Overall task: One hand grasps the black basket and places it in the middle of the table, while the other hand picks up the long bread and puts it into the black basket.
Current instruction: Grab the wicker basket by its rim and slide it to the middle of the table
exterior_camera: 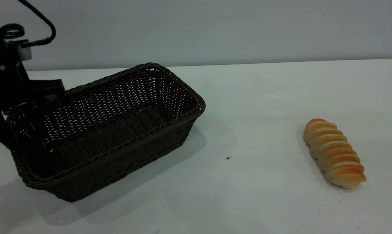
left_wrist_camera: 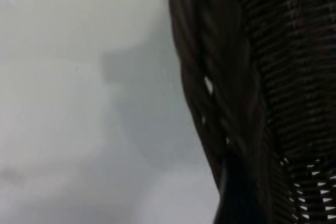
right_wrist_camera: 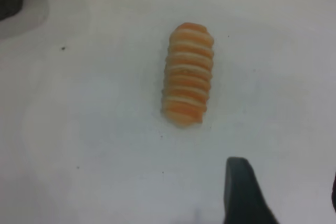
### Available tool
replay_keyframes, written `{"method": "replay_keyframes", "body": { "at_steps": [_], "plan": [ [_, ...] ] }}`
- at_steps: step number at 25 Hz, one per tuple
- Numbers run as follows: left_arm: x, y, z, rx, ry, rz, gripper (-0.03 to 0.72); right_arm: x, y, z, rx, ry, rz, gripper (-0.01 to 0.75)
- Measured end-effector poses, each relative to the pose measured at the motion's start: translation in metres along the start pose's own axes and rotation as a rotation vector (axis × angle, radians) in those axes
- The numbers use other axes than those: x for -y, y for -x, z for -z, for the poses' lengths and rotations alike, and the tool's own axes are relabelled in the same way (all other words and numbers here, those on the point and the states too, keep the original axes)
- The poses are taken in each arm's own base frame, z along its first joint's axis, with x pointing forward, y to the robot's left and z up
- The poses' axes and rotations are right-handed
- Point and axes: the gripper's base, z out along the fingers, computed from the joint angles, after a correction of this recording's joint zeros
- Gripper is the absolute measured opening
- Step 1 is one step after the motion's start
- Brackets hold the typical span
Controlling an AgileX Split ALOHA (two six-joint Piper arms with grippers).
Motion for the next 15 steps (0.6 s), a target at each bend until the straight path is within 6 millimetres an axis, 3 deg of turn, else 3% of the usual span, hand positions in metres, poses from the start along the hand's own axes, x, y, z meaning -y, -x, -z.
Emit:
{"method": "replay_keyframes", "body": {
  "at_steps": [6,15],
  "plan": [
    [-0.0038,-0.0026,0.0107,-0.048,0.045,-0.006,0.511,-0.0001,0.0,0.0,0.0,0.001,-0.002,0.384],
    [-0.0091,-0.0041,0.0114,-0.067,0.105,0.0,0.511,-0.0006,0.0,0.0,0.0,0.007,-0.009,0.384]
  ]
}}
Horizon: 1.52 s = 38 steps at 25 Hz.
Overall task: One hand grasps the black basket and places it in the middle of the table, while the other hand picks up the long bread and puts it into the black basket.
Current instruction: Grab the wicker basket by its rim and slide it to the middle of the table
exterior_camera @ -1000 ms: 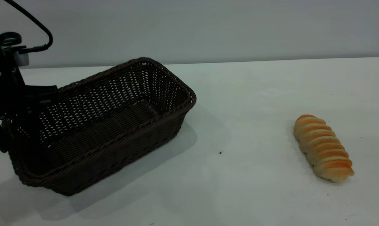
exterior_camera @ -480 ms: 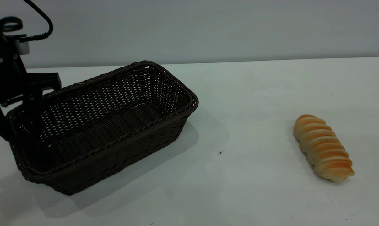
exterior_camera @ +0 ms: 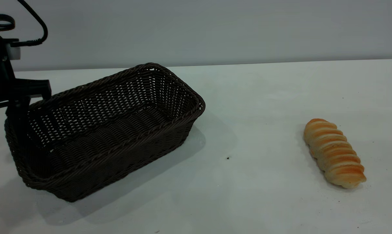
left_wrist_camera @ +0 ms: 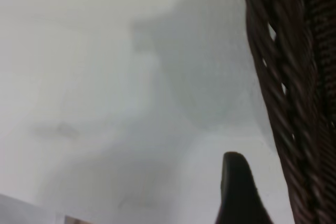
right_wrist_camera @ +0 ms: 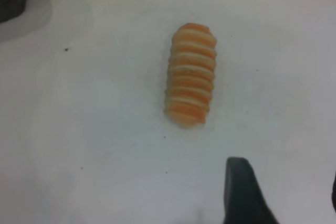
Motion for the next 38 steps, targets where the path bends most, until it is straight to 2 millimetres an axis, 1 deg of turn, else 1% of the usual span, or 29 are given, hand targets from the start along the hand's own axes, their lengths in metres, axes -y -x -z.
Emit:
{"method": "replay_keyframes", "body": {
  "at_steps": [5,11,17,19,24,26,27,28,31,32,33,38],
  "plan": [
    [0.003,0.004,-0.001,0.043,-0.029,0.018,0.51,0.0,0.0,0.0,0.0,0.0,-0.001,0.384],
    [0.007,0.006,-0.018,0.007,-0.019,0.02,0.51,0.0,0.0,0.0,0.0,0.0,-0.001,0.384],
    [0.01,0.009,-0.024,0.03,-0.036,0.019,0.51,0.0,0.0,0.0,0.0,0.001,-0.002,0.384],
    [0.012,0.011,-0.03,0.027,-0.041,0.021,0.51,0.0,0.0,0.0,0.0,0.002,-0.003,0.384],
    [0.019,0.01,-0.053,-0.021,-0.06,0.027,0.505,0.0,0.0,0.0,0.002,0.002,-0.003,0.384],
    [0.02,0.011,-0.057,-0.016,-0.067,0.016,0.471,0.0,0.001,0.0,0.008,0.002,-0.003,0.384],
    [0.021,0.012,-0.057,-0.012,-0.071,0.009,0.433,0.0,0.001,0.0,0.01,0.002,-0.003,0.384],
    [0.021,0.012,-0.057,-0.009,-0.075,0.009,0.392,0.0,0.001,0.0,0.016,0.001,-0.003,0.384],
    [0.024,0.017,-0.055,0.03,-0.108,-0.012,0.22,0.0,0.004,0.0,0.039,-0.002,0.0,0.384],
    [0.026,0.019,-0.054,0.044,-0.118,-0.03,0.183,0.0,0.004,0.0,0.044,-0.002,0.001,0.384],
    [0.027,0.021,-0.052,0.053,-0.127,-0.05,0.17,0.0,0.005,0.0,0.048,-0.002,0.001,0.384],
    [0.036,0.023,-0.045,0.033,-0.201,-0.174,0.162,0.001,0.01,-0.001,0.106,-0.005,-0.001,0.384]
  ]
}}
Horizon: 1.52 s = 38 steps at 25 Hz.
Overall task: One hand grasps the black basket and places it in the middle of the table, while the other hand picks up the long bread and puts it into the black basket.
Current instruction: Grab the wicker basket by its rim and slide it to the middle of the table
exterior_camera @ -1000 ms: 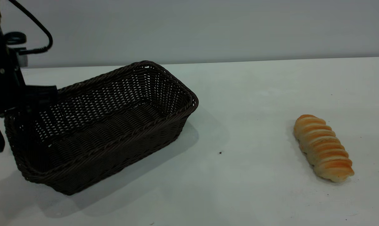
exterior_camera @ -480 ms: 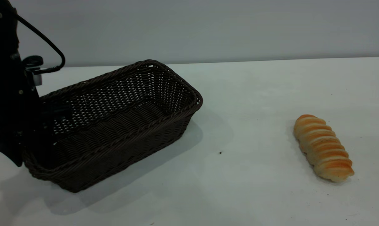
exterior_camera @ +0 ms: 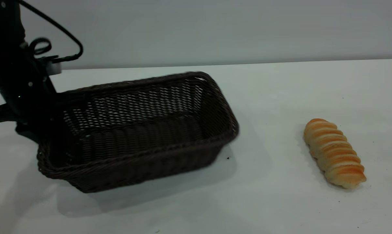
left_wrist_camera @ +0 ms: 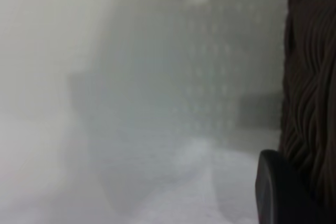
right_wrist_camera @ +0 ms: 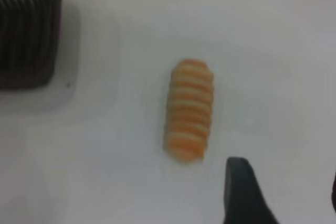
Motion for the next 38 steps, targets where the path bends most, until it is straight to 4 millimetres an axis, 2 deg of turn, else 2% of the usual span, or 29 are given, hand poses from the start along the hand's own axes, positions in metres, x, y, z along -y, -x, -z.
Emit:
{"method": "replay_keyframes", "body": {
  "at_steps": [3,6,11,17,23,25,28,30,32,34,38],
  "plan": [
    [0.007,-0.001,0.0,-0.019,-0.074,-0.079,0.142,0.0,0.005,-0.007,0.021,0.003,-0.009,0.384],
    [0.014,-0.003,-0.001,-0.035,-0.148,-0.157,0.139,0.0,0.007,-0.022,-0.005,0.009,-0.025,0.384],
    [0.018,-0.003,-0.001,-0.023,-0.203,-0.239,0.139,-0.002,0.022,-0.052,-0.095,0.029,-0.077,0.384],
    [0.019,-0.002,-0.001,-0.003,-0.209,-0.252,0.139,-0.001,0.043,-0.092,-0.174,0.031,-0.095,0.384],
    [0.023,-0.002,-0.002,-0.007,-0.255,-0.198,0.141,-0.001,0.032,-0.145,-0.326,0.027,-0.081,0.384],
    [0.024,-0.001,-0.002,-0.001,-0.264,-0.186,0.192,0.0,0.028,-0.159,-0.347,0.027,-0.075,0.388],
    [0.025,-0.002,-0.001,-0.01,-0.275,-0.175,0.368,-0.001,0.019,-0.175,-0.38,0.03,-0.077,0.412],
    [0.026,-0.003,-0.001,-0.022,-0.289,-0.163,0.536,-0.001,0.012,-0.185,-0.41,0.033,-0.078,0.431],
    [0.027,-0.004,0.003,-0.026,-0.3,-0.162,0.634,-0.001,0.006,-0.194,-0.426,0.033,-0.083,0.449],
    [0.028,-0.004,0.008,-0.028,-0.309,-0.181,0.664,-0.001,0.002,-0.202,-0.428,0.03,-0.088,0.455],
    [0.031,-0.001,0.031,0.024,-0.321,-0.247,0.639,0.0,-0.007,-0.217,-0.421,0.017,-0.089,0.456]
  ]
}}
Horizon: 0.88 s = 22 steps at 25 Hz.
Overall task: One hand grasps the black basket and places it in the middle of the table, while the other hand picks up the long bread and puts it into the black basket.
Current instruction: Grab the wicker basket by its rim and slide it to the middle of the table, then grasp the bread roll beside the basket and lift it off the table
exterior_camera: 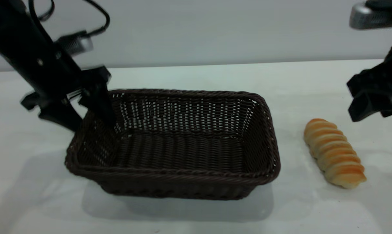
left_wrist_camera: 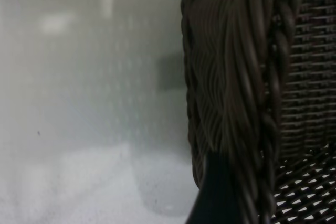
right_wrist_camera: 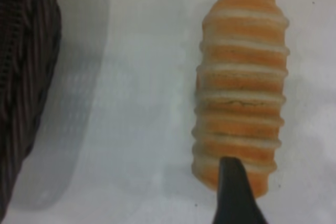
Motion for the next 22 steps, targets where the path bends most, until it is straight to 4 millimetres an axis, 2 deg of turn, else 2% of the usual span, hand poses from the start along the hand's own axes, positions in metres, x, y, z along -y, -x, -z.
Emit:
{"method": "replay_keyframes", "body": {
  "at_steps": [4,8,15,22],
  "plan": [
    [0.013,0.002,0.036,0.098,0.008,-0.065,0.584,0.002,-0.005,-0.02,-0.024,-0.012,-0.002,0.456],
    [0.025,-0.001,0.074,0.192,0.026,-0.122,0.57,0.003,-0.006,-0.04,-0.047,-0.019,-0.002,0.459],
    [0.042,-0.014,0.12,0.284,0.02,-0.152,0.571,0.005,-0.003,-0.075,-0.092,-0.023,-0.019,0.46],
    [0.055,-0.033,0.163,0.372,0.048,-0.226,0.571,0.006,-0.011,-0.103,-0.144,-0.03,-0.024,0.46]
  ]
}}
